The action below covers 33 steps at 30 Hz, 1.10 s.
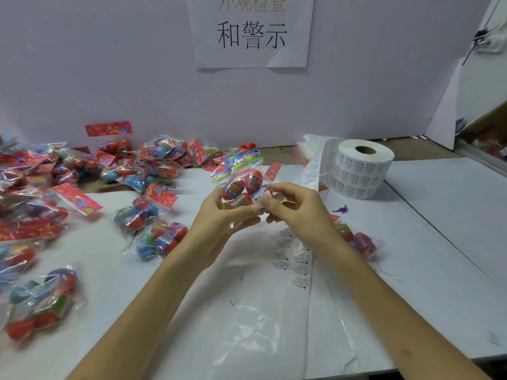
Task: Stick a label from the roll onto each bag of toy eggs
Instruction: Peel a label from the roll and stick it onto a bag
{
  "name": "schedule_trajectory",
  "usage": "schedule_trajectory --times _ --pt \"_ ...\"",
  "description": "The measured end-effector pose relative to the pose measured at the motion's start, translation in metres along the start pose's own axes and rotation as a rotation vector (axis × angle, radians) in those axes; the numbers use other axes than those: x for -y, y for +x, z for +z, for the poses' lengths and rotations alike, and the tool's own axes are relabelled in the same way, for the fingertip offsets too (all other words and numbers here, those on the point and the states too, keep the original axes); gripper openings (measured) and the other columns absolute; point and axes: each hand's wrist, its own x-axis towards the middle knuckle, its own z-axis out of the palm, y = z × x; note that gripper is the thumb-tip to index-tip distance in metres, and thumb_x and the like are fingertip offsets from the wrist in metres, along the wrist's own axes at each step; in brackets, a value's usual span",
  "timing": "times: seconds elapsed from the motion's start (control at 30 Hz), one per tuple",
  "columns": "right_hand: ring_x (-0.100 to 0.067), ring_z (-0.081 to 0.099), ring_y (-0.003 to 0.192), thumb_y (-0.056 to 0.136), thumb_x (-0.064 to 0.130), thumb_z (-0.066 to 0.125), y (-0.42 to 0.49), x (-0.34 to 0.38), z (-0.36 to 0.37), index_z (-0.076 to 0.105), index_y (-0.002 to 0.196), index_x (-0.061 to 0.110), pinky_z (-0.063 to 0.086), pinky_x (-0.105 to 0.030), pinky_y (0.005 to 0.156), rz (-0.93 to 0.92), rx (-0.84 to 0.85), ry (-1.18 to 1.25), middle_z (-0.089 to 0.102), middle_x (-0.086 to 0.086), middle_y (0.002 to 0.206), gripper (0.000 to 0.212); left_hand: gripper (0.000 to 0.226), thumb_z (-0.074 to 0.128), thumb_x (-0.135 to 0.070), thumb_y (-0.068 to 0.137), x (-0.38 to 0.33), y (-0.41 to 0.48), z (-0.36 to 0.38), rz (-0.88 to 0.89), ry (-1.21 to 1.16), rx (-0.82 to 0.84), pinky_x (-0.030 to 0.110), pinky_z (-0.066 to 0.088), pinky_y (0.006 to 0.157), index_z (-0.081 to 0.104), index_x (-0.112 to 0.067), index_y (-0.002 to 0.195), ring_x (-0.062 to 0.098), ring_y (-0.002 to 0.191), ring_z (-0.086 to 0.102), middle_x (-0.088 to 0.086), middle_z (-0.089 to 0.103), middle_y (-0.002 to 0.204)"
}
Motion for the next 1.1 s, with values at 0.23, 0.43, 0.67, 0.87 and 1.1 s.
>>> schedule_trajectory --times 0.23,0.43,0.67,0.87,1.1 --pt "-0.017 0.074 0.072 0.096 0.026 0.07 -0.0005 -0.002 0.0033 0.074 0.107 0.036 0.057 -0.027 0.073 -0.049 0.046 -0.023 0.076 0.007 0.084 0.015 0.068 0.083 -0.025 0.074 0.0018 -0.0009 -0.0008 -0.003 -0.012 -0.07 0.029 0.06 0.078 0.058 -0.003 0.134 0.026 0.098 0.076 0.014 0.076 0.111" --pt "-0.018 0.073 0.071 0.09 0.033 0.07 -0.0014 0.0017 0.0033 0.074 0.101 0.04 0.056 -0.025 0.07 -0.017 0.05 0.064 0.076 0.001 0.083 0.013 0.046 0.079 -0.016 0.085 0.004 0.0001 -0.0003 0.063 0.078 -0.126 0.032 0.062 0.077 0.062 -0.009 0.127 0.03 0.096 0.077 0.011 0.078 0.107" --pt "-0.021 0.071 0.068 0.097 0.022 0.067 -0.0009 0.0003 0.0009 0.074 0.098 0.02 0.057 -0.033 0.072 0.006 0.025 0.09 0.076 -0.004 0.08 0.008 0.054 0.079 -0.018 0.082 0.0008 -0.0028 0.0033 0.093 0.111 -0.111 0.032 0.061 0.076 0.061 -0.008 0.131 0.028 0.095 0.077 0.011 0.076 0.112" --pt "-0.021 0.072 0.067 0.083 0.042 0.073 -0.001 0.0014 0.0024 0.073 0.094 0.024 0.059 -0.036 0.071 0.027 -0.012 0.05 0.075 -0.003 0.075 0.021 0.061 0.082 -0.026 0.074 0.0003 -0.0033 0.0062 0.091 0.11 -0.094 0.03 0.061 0.075 0.062 -0.012 0.13 0.028 0.095 0.077 0.011 0.077 0.112" --pt "-0.023 0.071 0.066 0.093 0.023 0.073 0.0005 -0.0018 -0.0011 0.073 0.092 0.016 0.059 -0.034 0.068 0.016 -0.024 0.039 0.075 -0.004 0.077 0.006 0.061 0.084 -0.014 0.078 0.0008 -0.003 0.0051 0.033 0.116 -0.011 0.03 0.061 0.081 0.058 -0.013 0.133 0.03 0.103 0.075 0.012 0.076 0.115"
